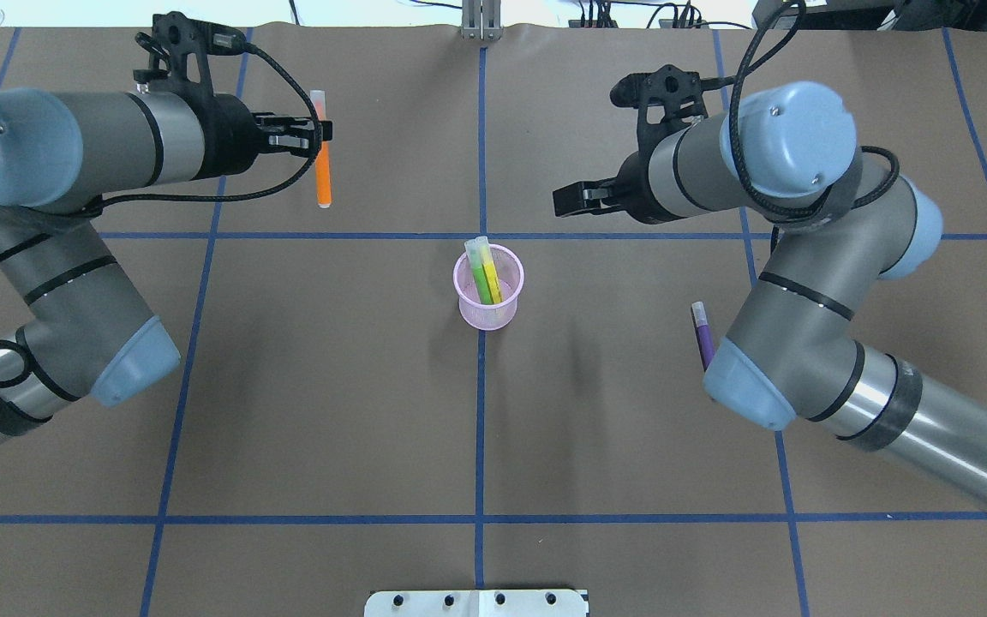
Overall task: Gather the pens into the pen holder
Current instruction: 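Move the orange marker toward the cup with the left gripper while the right withdraws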
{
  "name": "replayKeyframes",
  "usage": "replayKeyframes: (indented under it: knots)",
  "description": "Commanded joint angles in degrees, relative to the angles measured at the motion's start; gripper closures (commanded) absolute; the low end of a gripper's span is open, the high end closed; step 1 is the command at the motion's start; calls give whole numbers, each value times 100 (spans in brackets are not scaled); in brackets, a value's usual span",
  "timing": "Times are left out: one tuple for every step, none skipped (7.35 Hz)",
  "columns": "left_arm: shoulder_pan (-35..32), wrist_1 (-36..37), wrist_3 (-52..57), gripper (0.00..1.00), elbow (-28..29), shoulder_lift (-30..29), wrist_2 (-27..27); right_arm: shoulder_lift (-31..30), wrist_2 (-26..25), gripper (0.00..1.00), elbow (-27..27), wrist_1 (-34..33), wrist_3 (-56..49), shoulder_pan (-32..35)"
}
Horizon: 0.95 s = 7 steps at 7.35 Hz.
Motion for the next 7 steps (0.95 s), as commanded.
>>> replayKeyframes:
  knots:
    - [426,-700,-155,100,-4,14,444,-169,652,1,26,-756,8,270]
    - [549,-1262,-163,100,109,23,471,-196,923,1,-1,-1010,8,349]
    - [741,-1807,-216,100,293,15,819,-205,1265,1,-1,-1326,8,506]
    - [1126,-2387,-295,100,625,-72,1345,-249,1408,1,-27,-1390,-1,543]
    - [1408,-2732,-304,100,924,-256,1655,-397,1409,1,-106,-1330,-88,543]
    - [1507,-2935,-304,100,1189,-414,1727,-486,1375,1,-185,-1294,-141,534]
    - [1551,-3033,-304,100,1209,-433,1728,-530,1365,1,-212,-1294,-238,534]
